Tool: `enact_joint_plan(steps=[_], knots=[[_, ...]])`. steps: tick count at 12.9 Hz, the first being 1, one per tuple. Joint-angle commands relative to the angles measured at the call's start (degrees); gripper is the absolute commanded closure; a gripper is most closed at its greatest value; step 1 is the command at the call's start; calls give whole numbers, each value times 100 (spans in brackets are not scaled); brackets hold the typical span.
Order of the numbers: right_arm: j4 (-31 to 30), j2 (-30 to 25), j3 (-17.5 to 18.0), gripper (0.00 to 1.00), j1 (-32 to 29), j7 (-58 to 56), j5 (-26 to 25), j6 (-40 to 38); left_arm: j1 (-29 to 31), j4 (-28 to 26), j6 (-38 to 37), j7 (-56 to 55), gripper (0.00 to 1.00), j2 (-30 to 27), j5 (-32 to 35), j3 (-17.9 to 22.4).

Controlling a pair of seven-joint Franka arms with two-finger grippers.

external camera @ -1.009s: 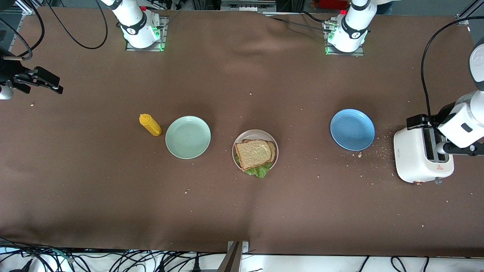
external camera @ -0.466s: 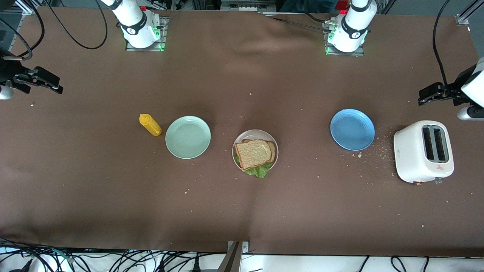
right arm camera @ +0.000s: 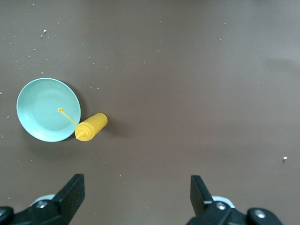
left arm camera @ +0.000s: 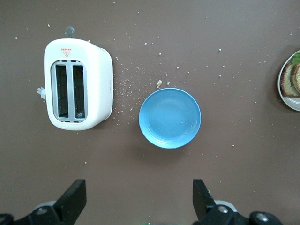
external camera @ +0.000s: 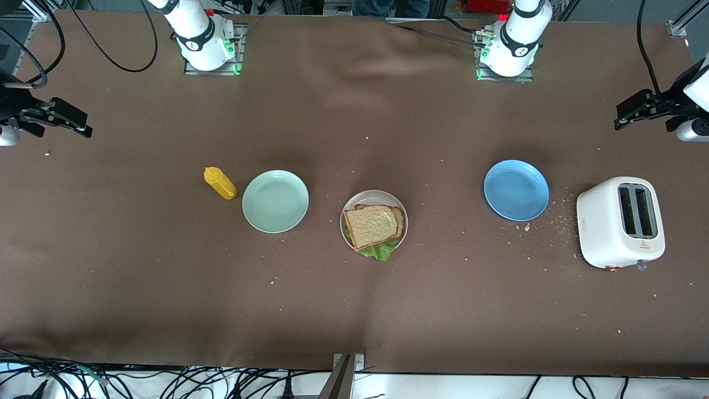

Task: Make sandwich in beige plate with both arms

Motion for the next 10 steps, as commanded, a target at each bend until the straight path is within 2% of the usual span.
enact_joint_plan(steps=[1,5,10], knots=[[111,19,-9,0,0,10,96,-113,153,-320,190,-95,0,-266,-42,-296],[111,19,-18,0,0,10,96,-113,303,-312,252,-77,0,-126,2,-490],[111,19,-18,0,0,1,96,-113,295,-311,269,-95,0,-64,29,-508]])
